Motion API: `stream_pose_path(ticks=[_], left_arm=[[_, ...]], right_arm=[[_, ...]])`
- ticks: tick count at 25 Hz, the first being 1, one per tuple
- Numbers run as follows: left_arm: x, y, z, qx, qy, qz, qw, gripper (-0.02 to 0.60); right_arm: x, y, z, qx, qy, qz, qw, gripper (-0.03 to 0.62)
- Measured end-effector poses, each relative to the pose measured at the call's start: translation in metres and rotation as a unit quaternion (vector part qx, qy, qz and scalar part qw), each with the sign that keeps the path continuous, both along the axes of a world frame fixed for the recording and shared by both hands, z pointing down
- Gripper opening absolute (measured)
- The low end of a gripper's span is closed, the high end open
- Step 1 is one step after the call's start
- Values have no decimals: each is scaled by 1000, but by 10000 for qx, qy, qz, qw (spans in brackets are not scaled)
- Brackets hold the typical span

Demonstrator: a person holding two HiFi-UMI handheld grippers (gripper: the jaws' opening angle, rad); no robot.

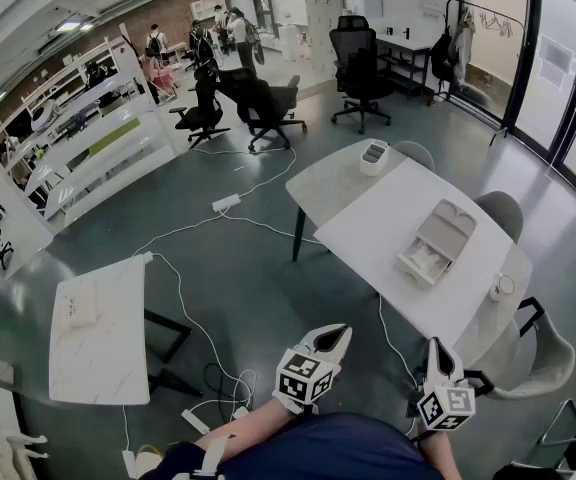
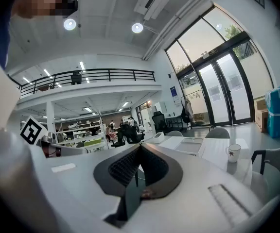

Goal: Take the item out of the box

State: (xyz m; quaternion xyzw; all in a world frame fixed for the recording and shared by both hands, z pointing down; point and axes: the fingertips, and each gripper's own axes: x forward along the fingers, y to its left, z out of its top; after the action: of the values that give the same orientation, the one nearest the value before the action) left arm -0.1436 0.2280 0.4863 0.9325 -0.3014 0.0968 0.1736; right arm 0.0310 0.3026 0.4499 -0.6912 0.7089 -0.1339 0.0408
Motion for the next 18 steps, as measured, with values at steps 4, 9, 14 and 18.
stream_pose_path(ticks=[4, 9, 14, 18], left_arm=[[-6, 4, 1, -15, -5, -36, 10000, 2], [-16, 6, -1, 3, 14, -70, 10000, 2], [-23, 5, -8, 113, 56, -58, 9999, 2], [-31, -4, -14, 219, 108, -72, 9997, 2]], right_arm=[[-3, 5, 1, -8, -18, 7, 10000, 0], [-10, 9, 1, -15, -5, 31, 10000, 0], [-13, 13, 3, -16, -59, 185, 9998, 2], [-16, 11, 5, -29, -58, 271, 9996, 2]])
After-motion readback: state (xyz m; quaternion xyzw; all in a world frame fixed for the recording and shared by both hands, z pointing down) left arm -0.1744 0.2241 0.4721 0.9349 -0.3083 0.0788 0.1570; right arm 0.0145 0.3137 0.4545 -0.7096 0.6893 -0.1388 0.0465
